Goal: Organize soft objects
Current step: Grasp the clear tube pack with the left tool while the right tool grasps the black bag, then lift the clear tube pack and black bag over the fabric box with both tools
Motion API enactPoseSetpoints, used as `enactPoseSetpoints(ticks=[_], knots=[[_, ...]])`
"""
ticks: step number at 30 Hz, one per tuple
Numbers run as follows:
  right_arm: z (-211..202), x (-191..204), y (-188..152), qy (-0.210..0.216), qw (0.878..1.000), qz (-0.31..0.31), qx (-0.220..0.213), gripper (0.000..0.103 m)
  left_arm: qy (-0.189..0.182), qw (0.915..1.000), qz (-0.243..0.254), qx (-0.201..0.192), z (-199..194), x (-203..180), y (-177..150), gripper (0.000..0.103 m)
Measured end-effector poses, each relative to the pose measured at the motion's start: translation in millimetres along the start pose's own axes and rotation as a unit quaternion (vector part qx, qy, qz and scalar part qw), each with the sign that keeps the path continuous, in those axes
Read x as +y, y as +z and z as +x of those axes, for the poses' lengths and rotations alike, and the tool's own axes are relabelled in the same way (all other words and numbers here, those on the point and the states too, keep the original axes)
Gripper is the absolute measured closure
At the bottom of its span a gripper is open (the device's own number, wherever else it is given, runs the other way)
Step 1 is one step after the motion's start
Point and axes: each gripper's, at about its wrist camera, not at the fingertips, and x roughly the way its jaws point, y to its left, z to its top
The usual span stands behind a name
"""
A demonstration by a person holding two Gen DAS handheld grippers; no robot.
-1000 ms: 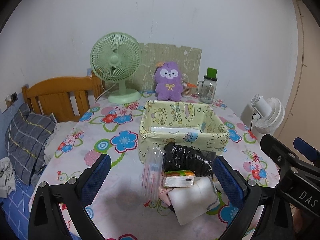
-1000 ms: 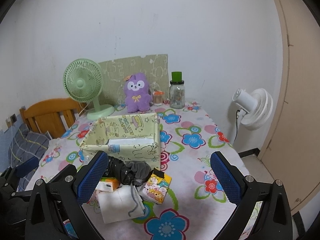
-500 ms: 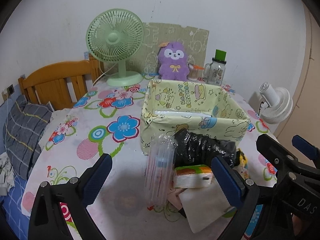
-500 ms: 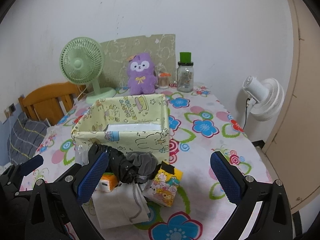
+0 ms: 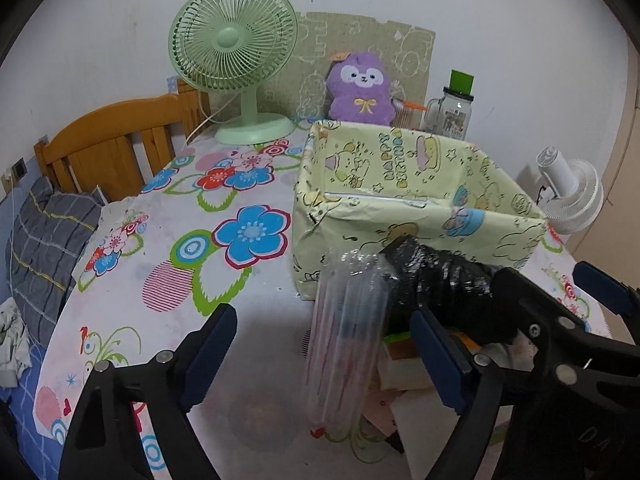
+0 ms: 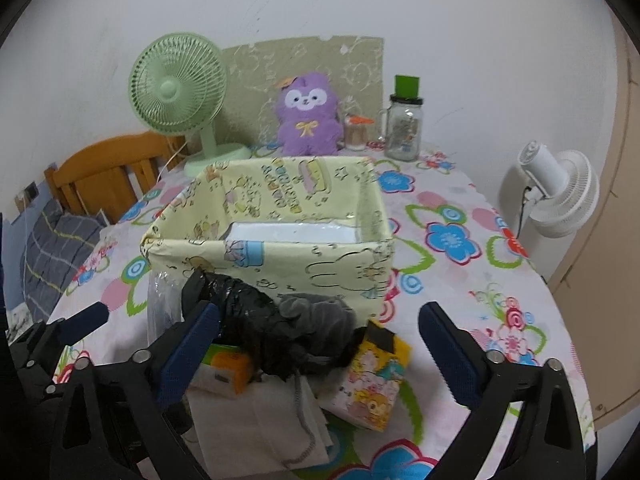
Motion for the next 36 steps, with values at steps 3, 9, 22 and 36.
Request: enactPoseSetpoints(ticks=[3,9,22,36], knots=[[8.8,6.3,-0.2,0.007,1.0,-0.004,0.011,0.008,0.004,1.0,0.0,0.007,7.8,3.5,0.1,0.019],[25.4,13.1,-2.5,0.019,0.999,-0.003,0.036,0.022,-0.004,0.9997,0.001,0.024,21.3,4.3,-2.8,0.034],[25.6,19.7,-7.5,0.021,0.999,-0.003,0.043,0.074,-0.036,0.999,-0.003,0.024,20.0,2.3,-3.8,0.077],[11.1,22.2,-5.9,0.021,0.999,-0.006,0.028,0.083,-0.034,0.9994,0.003,0.008,7.6,2.1,0.2,0.078]])
